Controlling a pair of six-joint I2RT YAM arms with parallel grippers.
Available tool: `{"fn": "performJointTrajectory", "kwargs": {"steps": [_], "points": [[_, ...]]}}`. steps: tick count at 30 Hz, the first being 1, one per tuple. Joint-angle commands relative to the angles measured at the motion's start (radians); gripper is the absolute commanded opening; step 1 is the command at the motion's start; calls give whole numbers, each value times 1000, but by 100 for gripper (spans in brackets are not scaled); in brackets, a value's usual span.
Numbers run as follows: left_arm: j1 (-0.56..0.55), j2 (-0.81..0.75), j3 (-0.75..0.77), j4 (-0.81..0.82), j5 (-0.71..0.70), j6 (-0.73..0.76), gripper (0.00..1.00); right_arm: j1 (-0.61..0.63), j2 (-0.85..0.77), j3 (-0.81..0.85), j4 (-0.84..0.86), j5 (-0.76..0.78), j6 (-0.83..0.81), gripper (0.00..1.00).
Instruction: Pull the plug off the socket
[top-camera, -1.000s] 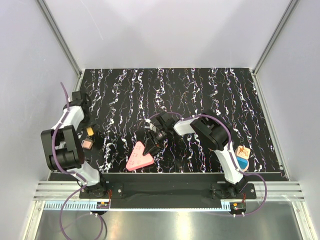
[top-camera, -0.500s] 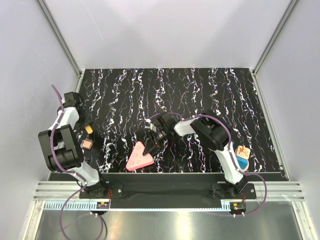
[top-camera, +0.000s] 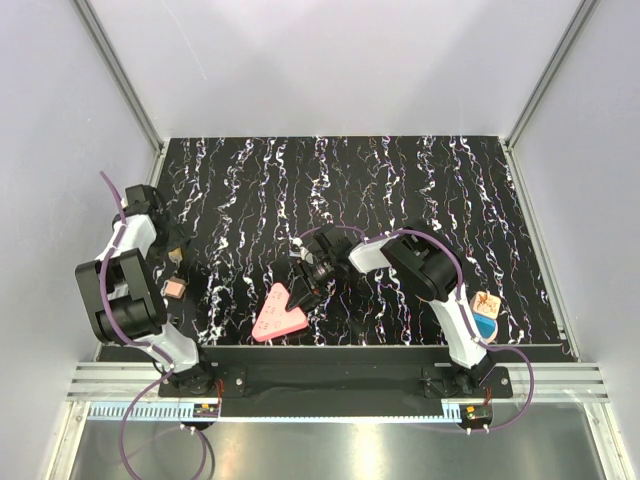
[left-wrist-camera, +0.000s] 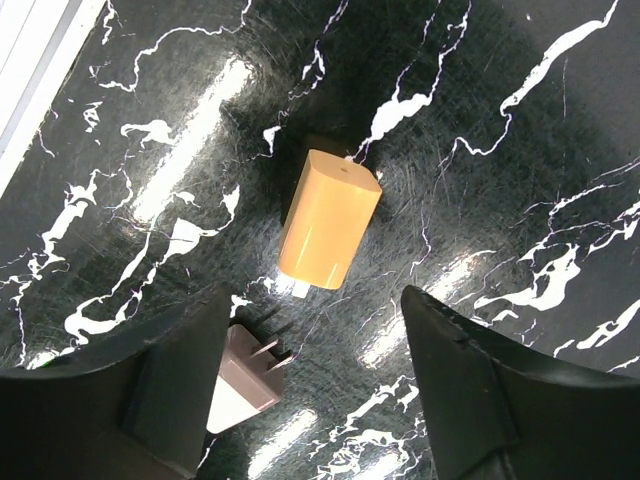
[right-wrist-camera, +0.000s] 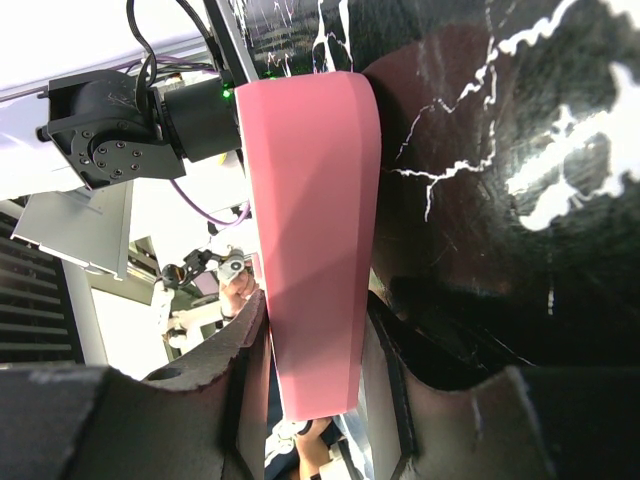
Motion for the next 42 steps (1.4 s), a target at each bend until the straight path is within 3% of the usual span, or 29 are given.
{"fn": "performJointTrajectory", "kwargs": {"steps": [1, 8, 17, 21, 26, 32, 35, 42], "points": [[7, -44, -9, 40, 28, 4, 77, 14, 67, -49, -126, 237, 1, 0], [-1, -228, -80, 77, 68, -14, 83, 22, 64, -12, -127, 263, 41, 0], [-62, -703, -215, 54, 268, -141, 82, 72, 49, 51, -15, 365, 213, 0], [-208, -863, -274, 55, 275, -226, 83, 98, 78, 126, 0, 412, 279, 0], [-387, -909, -345, 61, 241, -290, 82, 140, 104, 180, 61, 527, 402, 0], [-489, -995, -373, 58, 204, -315, 82, 176, 135, 218, 113, 621, 488, 0], [-490, -1038, -364, 38, 206, -286, 82, 178, 139, 215, 129, 647, 504, 4], [-490, -1142, -316, -86, 192, -200, 83, 180, 152, 232, 71, 633, 457, 28]]}}
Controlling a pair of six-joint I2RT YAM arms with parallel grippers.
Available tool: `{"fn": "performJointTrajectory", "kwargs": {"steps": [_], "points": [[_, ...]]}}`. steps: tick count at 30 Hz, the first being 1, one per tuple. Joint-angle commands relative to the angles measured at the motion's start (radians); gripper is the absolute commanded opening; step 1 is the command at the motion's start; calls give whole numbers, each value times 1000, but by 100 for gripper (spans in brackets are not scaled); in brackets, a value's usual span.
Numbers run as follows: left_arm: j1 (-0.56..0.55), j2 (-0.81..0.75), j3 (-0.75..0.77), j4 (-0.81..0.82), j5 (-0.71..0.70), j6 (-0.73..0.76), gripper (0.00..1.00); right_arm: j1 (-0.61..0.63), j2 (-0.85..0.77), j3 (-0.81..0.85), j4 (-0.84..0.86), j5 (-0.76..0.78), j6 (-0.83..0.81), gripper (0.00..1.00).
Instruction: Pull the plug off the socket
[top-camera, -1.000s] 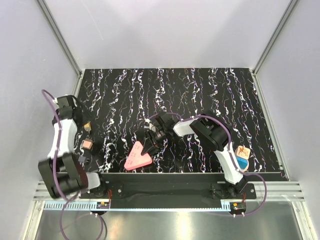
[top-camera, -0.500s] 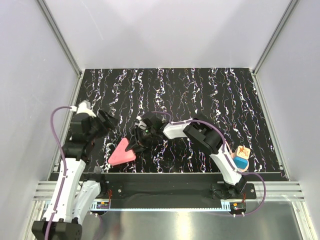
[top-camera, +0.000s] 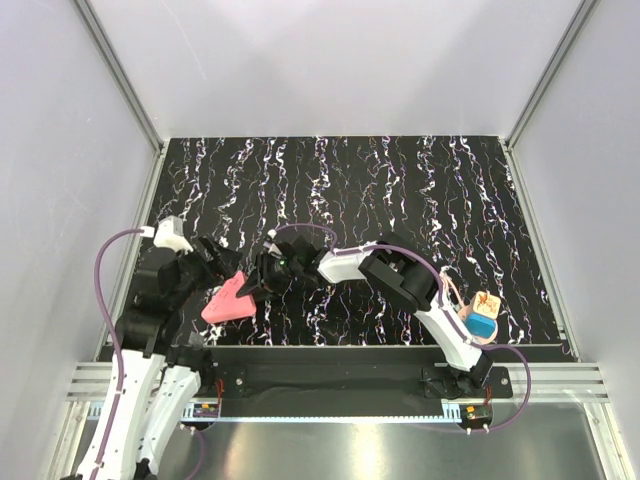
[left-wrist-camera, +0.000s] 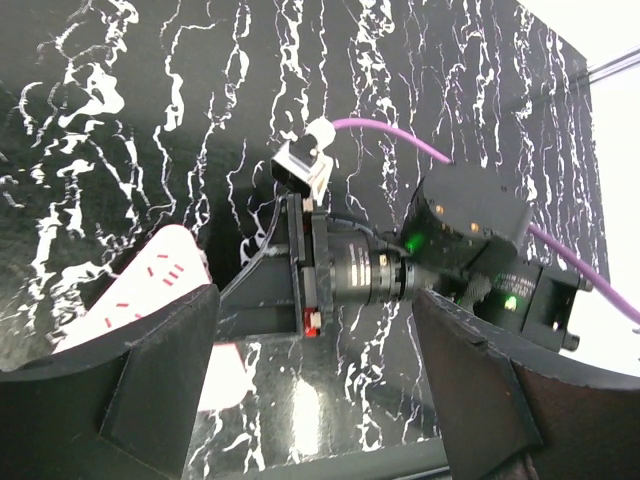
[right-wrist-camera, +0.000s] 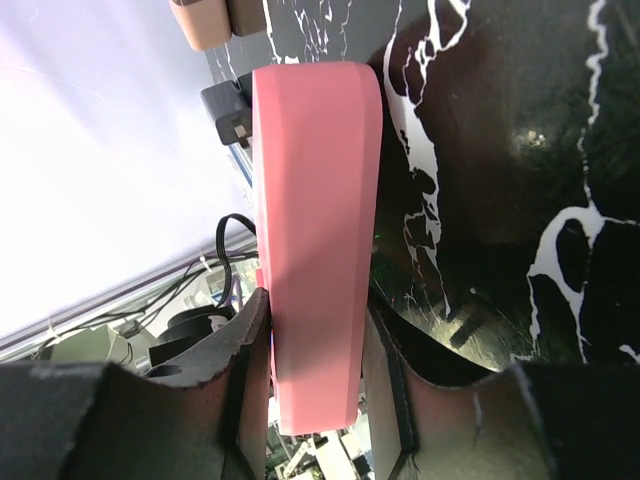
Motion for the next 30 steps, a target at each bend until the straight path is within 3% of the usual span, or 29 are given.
{"fn": "performJointTrajectory", "kwargs": {"steps": [1, 7, 10, 16, 22, 30], "points": [[-4, -67, 58, -55, -24, 50, 84, -2, 56, 8, -167, 167, -75, 38], [-4, -115, 38, -56, 40, 27, 85, -2, -31, -9, -317, 238, -168, 69], [-4, -115, 17, -33, 97, 11, 85, -3, -100, -14, -429, 284, -239, 76], [-4, -113, 30, -23, 149, 22, 85, -14, -244, -27, -586, 365, -340, 87], [-4, -113, 73, -13, 194, -4, 82, -103, -459, -201, -656, 439, -366, 88], [-44, -46, -28, 193, 327, -108, 79, -281, -838, -408, -937, 575, -428, 89]]}}
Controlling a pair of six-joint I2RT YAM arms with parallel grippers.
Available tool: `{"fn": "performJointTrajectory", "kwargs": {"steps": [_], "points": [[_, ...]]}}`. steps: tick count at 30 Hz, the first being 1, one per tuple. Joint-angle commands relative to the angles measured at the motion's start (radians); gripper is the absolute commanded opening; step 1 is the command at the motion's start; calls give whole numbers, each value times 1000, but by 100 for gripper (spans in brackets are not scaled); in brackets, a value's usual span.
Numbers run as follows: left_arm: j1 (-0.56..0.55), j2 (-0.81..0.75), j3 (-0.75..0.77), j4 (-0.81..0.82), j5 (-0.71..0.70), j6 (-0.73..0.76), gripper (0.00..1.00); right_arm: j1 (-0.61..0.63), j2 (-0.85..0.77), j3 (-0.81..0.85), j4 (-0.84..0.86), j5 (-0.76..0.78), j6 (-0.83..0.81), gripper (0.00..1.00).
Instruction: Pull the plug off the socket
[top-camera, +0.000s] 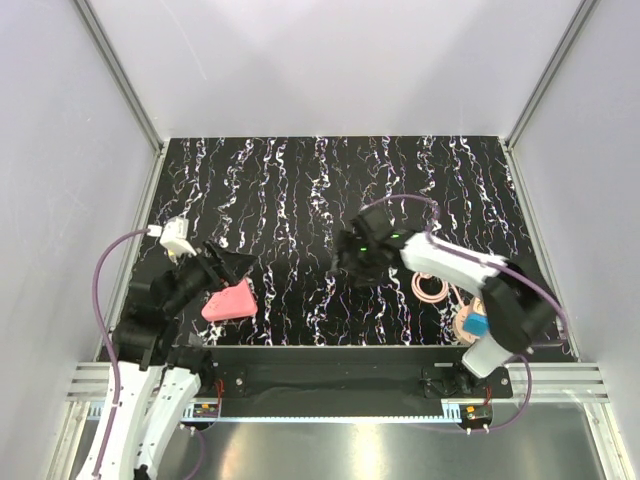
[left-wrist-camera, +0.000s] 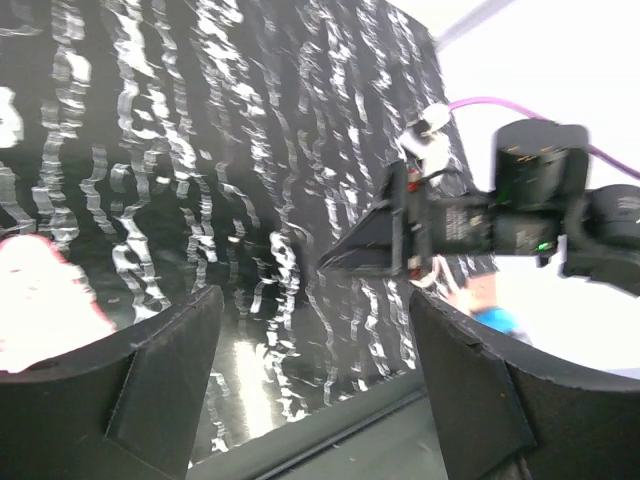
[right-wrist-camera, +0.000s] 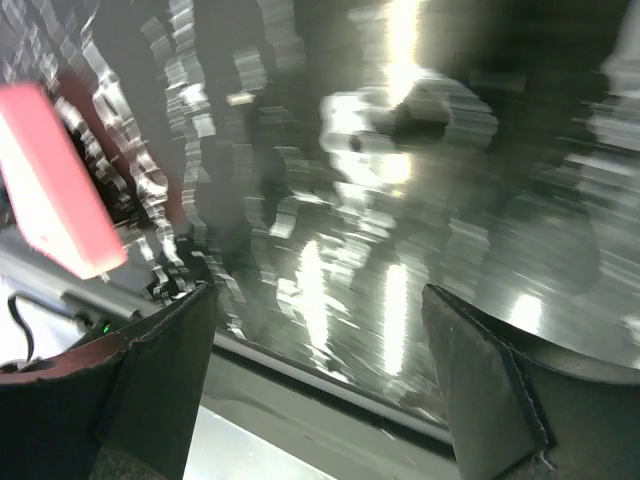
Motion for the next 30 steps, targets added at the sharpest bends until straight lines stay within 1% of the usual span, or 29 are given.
{"fn": "performJointTrajectory", "kwargs": {"steps": [1, 2, 3, 4, 5, 6, 7, 8, 9, 10, 11, 12, 14, 15, 18, 19, 20, 21, 22, 23, 24, 25, 26, 27, 28, 29, 30], "points": [[-65, 61, -37, 172, 90, -61, 79, -96, -200, -77, -179, 107, -41, 89], [-92, 74, -43, 189, 64, -62, 79, -113, -293, -91, -205, 117, -47, 89], [-163, 109, -43, 206, 44, -65, 79, -133, -338, -102, -255, 145, -50, 89], [-204, 130, -40, 238, 20, -65, 79, -148, -384, -116, -284, 153, -52, 89], [-252, 152, -34, 253, -35, -65, 79, -183, -464, -118, -314, 182, -53, 93], [-351, 207, -30, 291, -64, -65, 79, -198, -499, -115, -376, 218, -53, 93], [-402, 238, -16, 313, -121, -65, 80, -234, -530, -112, -406, 229, -56, 95], [-453, 274, -10, 336, -143, -67, 80, -254, -582, -109, -436, 237, -64, 95], [-547, 345, -2, 392, -160, -75, 81, -276, -598, -96, -503, 257, -65, 95], [-592, 387, 12, 422, -184, -81, 82, -302, -610, -89, -536, 271, -70, 95], [-634, 469, 21, 453, -193, -87, 83, -338, -628, -82, -588, 298, -82, 95], [-706, 514, 33, 514, -198, -93, 83, -359, -638, -76, -613, 309, -85, 95], [-763, 602, 78, 577, -181, -114, 84, -404, -667, -73, -656, 321, -89, 95], [-809, 692, 96, 636, -166, -131, 84, -418, -676, -73, -688, 320, -89, 96], [-869, 863, 182, 727, -95, -156, 84, -463, -723, -90, -737, 334, -87, 96], [-875, 902, 228, 744, -54, -164, 84, -477, -734, -95, -745, 332, -85, 96], [-881, 976, 251, 763, -34, -171, 84, -489, -751, -99, -754, 320, -88, 96], [-886, 1013, 272, 796, -14, -188, 84, -512, -756, -98, -760, 317, -93, 96], [-886, 1053, 315, 813, 27, -202, 84, -524, -757, -95, -768, 315, -101, 98], [-886, 1134, 341, 829, 50, -219, 84, -533, -756, -87, -786, 341, -107, 100], [-886, 1177, 371, 847, 81, -236, 84, -546, -753, -70, -796, 358, -111, 100], [-886, 1221, 438, 844, 136, -262, 83, -579, -751, -61, -802, 373, -125, 100], [-886, 1302, 473, 838, 173, -280, 83, -605, -736, -53, -809, 395, -130, 100], [-886, 1340, 510, 826, 211, -298, 83, -633, -727, -34, -808, 392, -138, 100], [-886, 1370, 579, 813, 252, -311, 83, -699, -713, -21, -803, 380, -168, 100], [-886, 1419, 617, 789, 259, -303, 83, -727, -684, -13, -790, 354, -187, 100], [-884, 1440, 657, 711, 262, -270, 83, -765, -669, -7, -777, 343, -206, 100]]}}
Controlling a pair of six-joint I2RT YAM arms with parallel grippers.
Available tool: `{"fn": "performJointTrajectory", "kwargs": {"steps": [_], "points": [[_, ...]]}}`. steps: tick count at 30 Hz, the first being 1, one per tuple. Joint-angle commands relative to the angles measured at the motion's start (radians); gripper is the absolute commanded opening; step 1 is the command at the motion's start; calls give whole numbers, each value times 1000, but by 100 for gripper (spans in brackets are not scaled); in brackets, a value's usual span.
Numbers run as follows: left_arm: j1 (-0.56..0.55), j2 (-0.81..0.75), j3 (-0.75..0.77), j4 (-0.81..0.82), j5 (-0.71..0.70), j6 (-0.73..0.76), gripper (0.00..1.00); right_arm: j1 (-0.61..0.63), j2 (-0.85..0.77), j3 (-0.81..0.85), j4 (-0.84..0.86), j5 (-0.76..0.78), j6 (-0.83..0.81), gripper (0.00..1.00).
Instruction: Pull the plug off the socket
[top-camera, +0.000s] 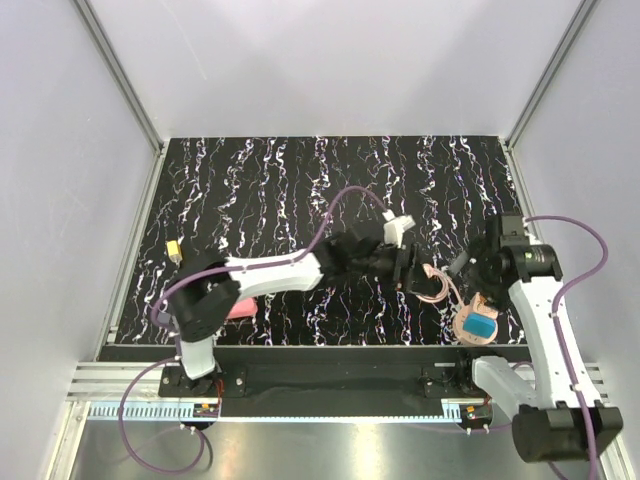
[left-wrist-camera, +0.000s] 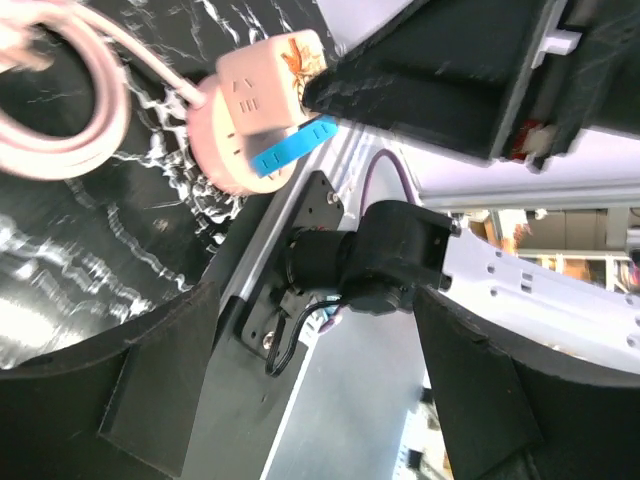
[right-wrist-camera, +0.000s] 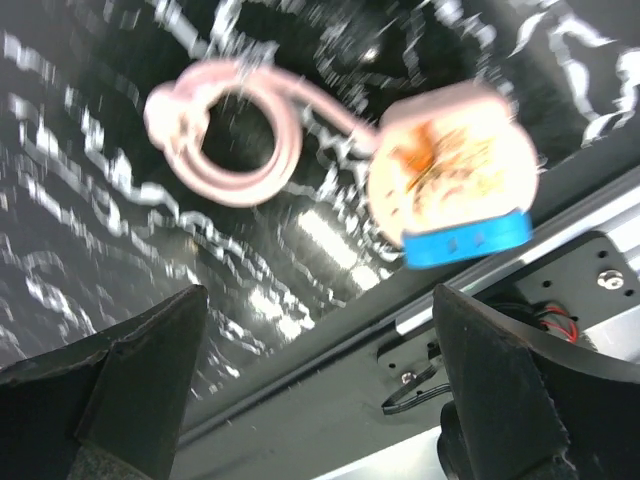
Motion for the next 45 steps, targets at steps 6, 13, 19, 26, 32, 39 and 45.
{"fn": "performJointTrajectory", "kwargs": {"steps": [6, 13, 19, 26, 32, 39, 45], "points": [[2, 182, 377, -206, 61, 100, 83, -369, 124, 83, 71, -127, -192, 100], [6, 280, 435, -209, 95, 151, 77, -443, 112, 80, 63, -110, -199, 100], [8, 259, 426, -353, 10, 322, 81, -443, 42, 54, 16, -102, -156, 100], [-6, 332, 455, -411, -1, 382, 80, -443, 58, 43, -9, -130, -144, 100], [-18, 447, 570, -327, 78, 287, 75, -443, 40, -8, 6, -104, -121, 96], [-12, 542, 652, -212, 113, 188, 72, -443, 94, -46, 35, -114, -107, 86], [-11, 604, 670, -160, 118, 149, 72, -442, 121, -67, 62, -153, -92, 90]]}}
